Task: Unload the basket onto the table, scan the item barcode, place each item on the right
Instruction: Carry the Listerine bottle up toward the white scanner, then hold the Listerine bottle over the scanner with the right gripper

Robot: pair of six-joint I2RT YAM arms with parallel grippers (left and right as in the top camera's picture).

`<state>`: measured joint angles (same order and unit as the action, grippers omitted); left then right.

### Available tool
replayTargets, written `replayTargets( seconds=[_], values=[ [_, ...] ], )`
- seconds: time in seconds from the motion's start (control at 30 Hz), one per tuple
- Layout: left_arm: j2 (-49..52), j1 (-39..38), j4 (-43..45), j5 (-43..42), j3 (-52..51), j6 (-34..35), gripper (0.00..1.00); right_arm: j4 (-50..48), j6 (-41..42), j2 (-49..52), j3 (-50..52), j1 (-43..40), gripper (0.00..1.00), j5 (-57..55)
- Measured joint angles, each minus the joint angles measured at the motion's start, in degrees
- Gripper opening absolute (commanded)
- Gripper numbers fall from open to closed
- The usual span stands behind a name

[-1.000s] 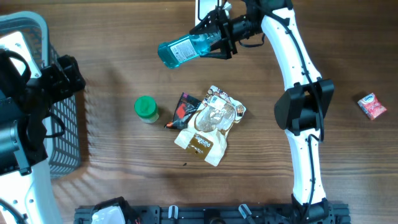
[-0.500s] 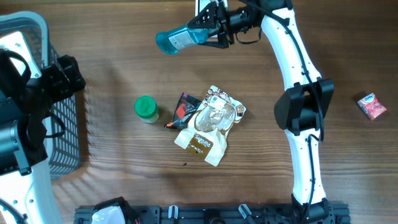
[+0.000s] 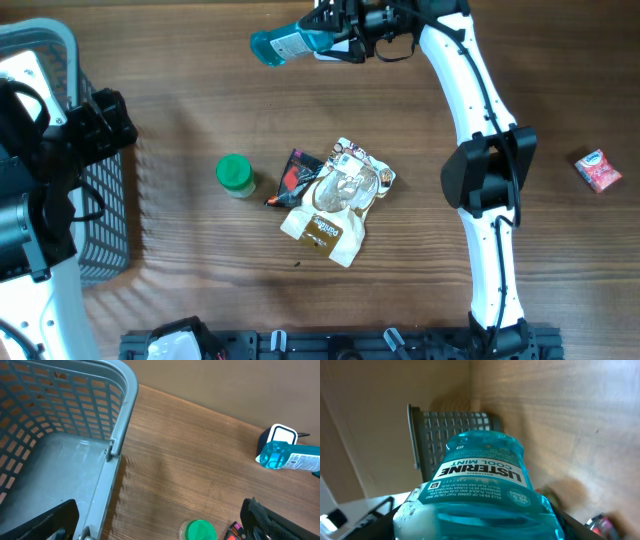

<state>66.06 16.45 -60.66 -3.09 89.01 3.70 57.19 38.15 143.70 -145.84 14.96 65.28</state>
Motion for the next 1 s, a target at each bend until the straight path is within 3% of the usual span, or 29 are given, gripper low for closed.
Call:
replayTargets(
  seconds=[0.13, 0.23, 0.33, 0.43, 0.67, 1.0],
  values=[
    [0.0, 0.0, 0.0, 0.0, 0.0, 0.0, 1.00, 0.6, 3.9, 0.0, 0.0, 0.0, 0.53, 2.5],
    [0.0, 0.0, 0.0, 0.0, 0.0, 0.0, 1.00, -1.7, 2.0, 0.0, 0.1, 0.1, 0.53, 2.1],
    [0.0, 0.0, 0.0, 0.0, 0.0, 0.0, 1.00, -6.6, -6.9, 0.0, 0.1, 0.2, 0.53, -1.3],
    [0.0, 0.0, 0.0, 0.0, 0.0, 0.0, 1.00, -9.8, -16.4, 0.0, 0.2, 0.2, 0.61, -5.4],
    [0.0, 0.0, 0.0, 0.0, 0.0, 0.0, 1.00, -17.7, -33.9, 0.0, 0.3, -1.0, 0.61, -7.7],
    [0.0, 0.0, 0.0, 0.0, 0.0, 0.0, 1.00, -33.3, -41.0, 0.4, 3.7, -4.9, 0.65, -8.0]
  ],
)
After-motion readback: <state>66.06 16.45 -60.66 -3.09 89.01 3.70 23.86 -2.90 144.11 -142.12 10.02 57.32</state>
